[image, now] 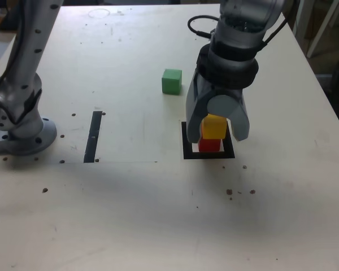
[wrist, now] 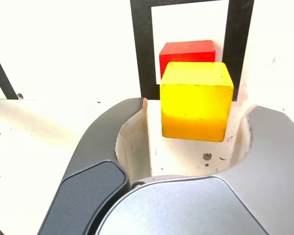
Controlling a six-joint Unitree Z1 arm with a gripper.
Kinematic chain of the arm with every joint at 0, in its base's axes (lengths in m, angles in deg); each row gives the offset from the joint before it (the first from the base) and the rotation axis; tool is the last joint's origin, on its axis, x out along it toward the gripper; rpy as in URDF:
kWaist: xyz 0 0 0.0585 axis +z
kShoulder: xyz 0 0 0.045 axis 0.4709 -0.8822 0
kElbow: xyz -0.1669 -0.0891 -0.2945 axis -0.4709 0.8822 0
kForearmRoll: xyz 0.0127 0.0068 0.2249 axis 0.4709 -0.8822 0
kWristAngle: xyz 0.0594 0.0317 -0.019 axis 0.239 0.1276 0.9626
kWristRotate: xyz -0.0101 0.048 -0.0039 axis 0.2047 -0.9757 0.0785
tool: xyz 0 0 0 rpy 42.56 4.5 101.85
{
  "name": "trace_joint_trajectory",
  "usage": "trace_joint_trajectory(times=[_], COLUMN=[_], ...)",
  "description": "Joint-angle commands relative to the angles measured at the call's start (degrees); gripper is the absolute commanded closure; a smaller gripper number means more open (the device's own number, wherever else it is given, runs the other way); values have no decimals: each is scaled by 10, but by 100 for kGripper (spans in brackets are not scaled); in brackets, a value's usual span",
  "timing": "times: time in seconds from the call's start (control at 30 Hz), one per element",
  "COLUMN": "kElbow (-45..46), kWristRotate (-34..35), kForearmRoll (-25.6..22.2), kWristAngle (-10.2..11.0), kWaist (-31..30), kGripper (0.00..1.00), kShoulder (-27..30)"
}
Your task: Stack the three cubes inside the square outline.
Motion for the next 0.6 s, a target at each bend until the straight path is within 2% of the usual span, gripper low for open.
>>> trace_joint_trajectory(times=[0.0, 0.1, 0.4, 0.57], kElbow=[4, 11, 53, 76], kWristRotate=[3, 7, 9, -26], kForearmRoll=[0, -3, -7, -9], kWristAngle=[3, 13, 61, 78], kWaist=[2, 6, 42, 77], kGripper=[2, 1, 1, 1], kShoulder=[5, 16, 70, 99])
